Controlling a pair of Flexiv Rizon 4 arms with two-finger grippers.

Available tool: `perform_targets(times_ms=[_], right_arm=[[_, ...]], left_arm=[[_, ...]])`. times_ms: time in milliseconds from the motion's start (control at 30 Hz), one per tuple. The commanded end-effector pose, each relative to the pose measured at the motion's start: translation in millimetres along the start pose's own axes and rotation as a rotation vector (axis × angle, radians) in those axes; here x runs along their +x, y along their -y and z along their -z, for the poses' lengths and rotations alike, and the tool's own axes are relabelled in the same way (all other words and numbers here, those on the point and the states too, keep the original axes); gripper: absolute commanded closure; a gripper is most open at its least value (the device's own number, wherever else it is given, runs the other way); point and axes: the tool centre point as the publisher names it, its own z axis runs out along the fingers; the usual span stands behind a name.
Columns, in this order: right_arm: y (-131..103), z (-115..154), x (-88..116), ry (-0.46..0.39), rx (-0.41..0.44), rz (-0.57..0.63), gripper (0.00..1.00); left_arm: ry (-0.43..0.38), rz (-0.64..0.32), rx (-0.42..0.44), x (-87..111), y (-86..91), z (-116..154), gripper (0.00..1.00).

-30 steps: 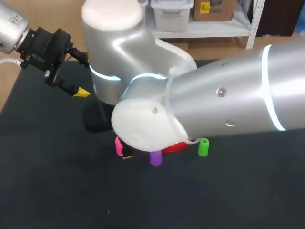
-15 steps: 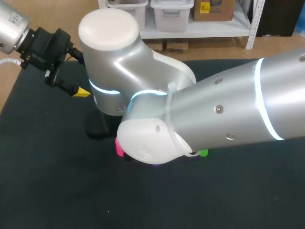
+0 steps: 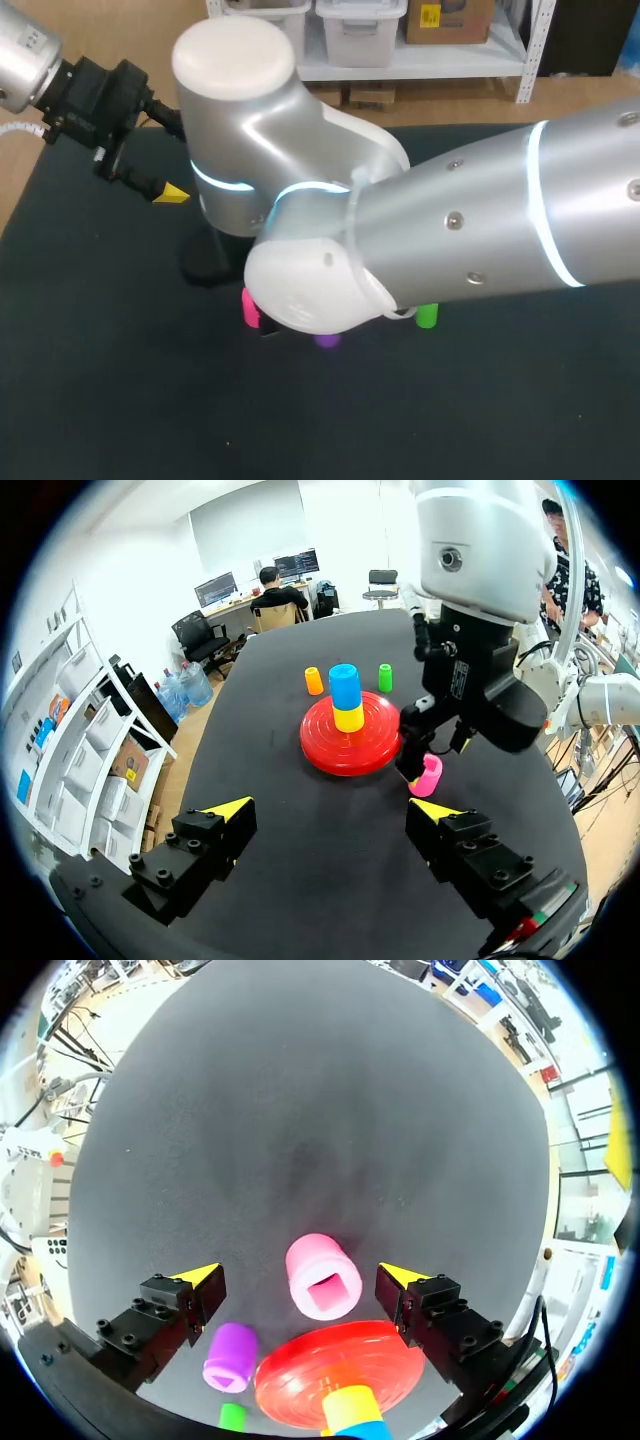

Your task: Pick up and stack the cylinders on the red base in this order: pink,purple,orange,green

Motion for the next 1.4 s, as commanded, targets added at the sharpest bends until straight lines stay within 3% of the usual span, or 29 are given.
perform_targets(times_ms=[33, 567, 600, 633, 667, 700, 733, 1400], right_arm=[[2.2, -1.8, -1.8, -0.002, -0.004, 0.001, 0.0], [5.4, -5.7, -2.9, -0.008, -0.009, 0.008, 0.0], [5.6, -6.2, -2.8, -0.009, -0.009, 0.008, 0.18], [5.7, -6.6, -2.8, -0.01, -0.009, 0.01, 0.47], [5.8, -6.8, -3.0, -0.012, -0.007, 0.013, 0.65], [5.9, -6.7, -3.4, -0.014, -0.004, 0.014, 0.89], [6.2, -6.5, -4.0, -0.014, -0.003, 0.014, 1.0], [11.7, -1.4, 0.7, 0.003, -0.005, -0.022, 1.0]], left_arm=[[-0.001, -0.001, 0.001, 0.5, -0.9, -0.4, 0.0], [-0.001, -0.001, 0.001, 0.5, -0.9, -0.4, 0.0], [-0.001, -0.001, 0.001, 0.5, -0.9, -0.4, 0.0], [-0.001, -0.001, 0.001, 0.5, -0.9, -0.4, 0.0], [-0.001, -0.001, 0.001, 0.5, -0.9, -0.4, 0.0], [-0.001, -0.001, 0.001, 0.5, -0.9, -0.4, 0.0], [-0.001, -0.001, 0.001, 0.5, -0.9, -0.4, 0.0], [-0.001, -0.001, 0.001, 0.5, -0.9, -0.4, 0.0]])
